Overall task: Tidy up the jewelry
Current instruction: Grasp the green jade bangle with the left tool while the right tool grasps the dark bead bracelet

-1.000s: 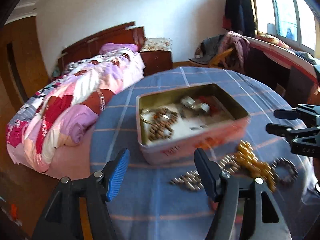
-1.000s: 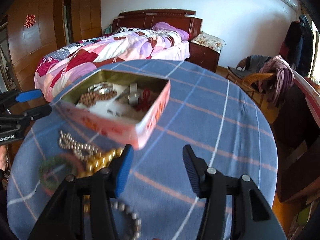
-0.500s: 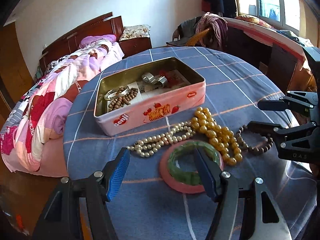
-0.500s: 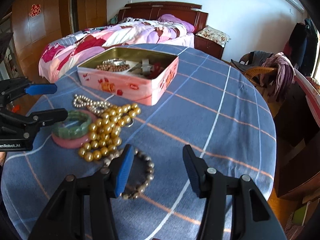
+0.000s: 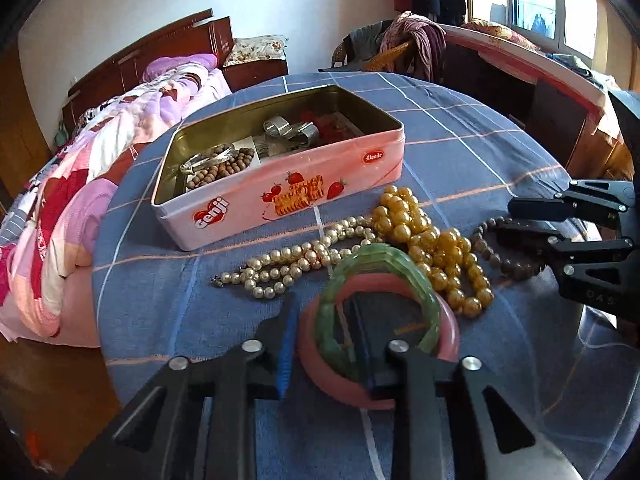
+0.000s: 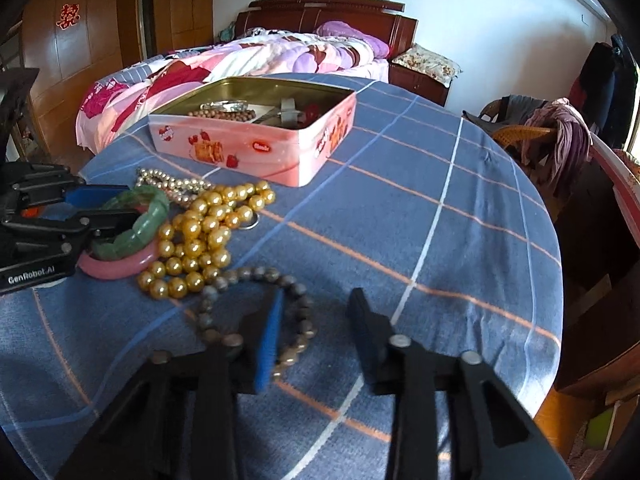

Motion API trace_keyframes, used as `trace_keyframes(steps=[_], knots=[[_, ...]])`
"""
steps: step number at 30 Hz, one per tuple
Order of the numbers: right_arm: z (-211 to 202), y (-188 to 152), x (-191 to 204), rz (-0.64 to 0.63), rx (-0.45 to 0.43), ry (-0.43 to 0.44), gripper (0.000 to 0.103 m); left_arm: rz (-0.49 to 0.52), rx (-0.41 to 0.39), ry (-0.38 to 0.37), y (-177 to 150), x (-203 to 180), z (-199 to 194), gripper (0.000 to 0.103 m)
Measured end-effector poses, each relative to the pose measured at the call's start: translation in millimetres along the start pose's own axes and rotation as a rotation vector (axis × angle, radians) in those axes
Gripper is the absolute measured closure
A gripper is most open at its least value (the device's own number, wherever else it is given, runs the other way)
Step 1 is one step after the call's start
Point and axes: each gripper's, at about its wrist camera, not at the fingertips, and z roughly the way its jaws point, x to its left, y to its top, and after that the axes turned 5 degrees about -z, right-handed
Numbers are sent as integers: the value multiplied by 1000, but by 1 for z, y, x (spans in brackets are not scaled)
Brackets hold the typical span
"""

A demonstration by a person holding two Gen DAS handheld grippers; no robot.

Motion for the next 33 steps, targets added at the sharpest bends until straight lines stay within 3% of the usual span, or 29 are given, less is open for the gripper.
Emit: trace_keyframes(steps=[1,4,14,33], knots=[[0,0,-1,2,-6,-1,84,8,-2,2,1,0,0,87],[1,0,-5,17,-17,-2,89,-5,-18,-14,6,4,-1,87],[1,9,-16,50,-50,-25,91,-38,-121,-19,29,14,-22,93],[-12,25,-16,46,-127,-20,91,-39,-148,-73,39,12,-29,95]])
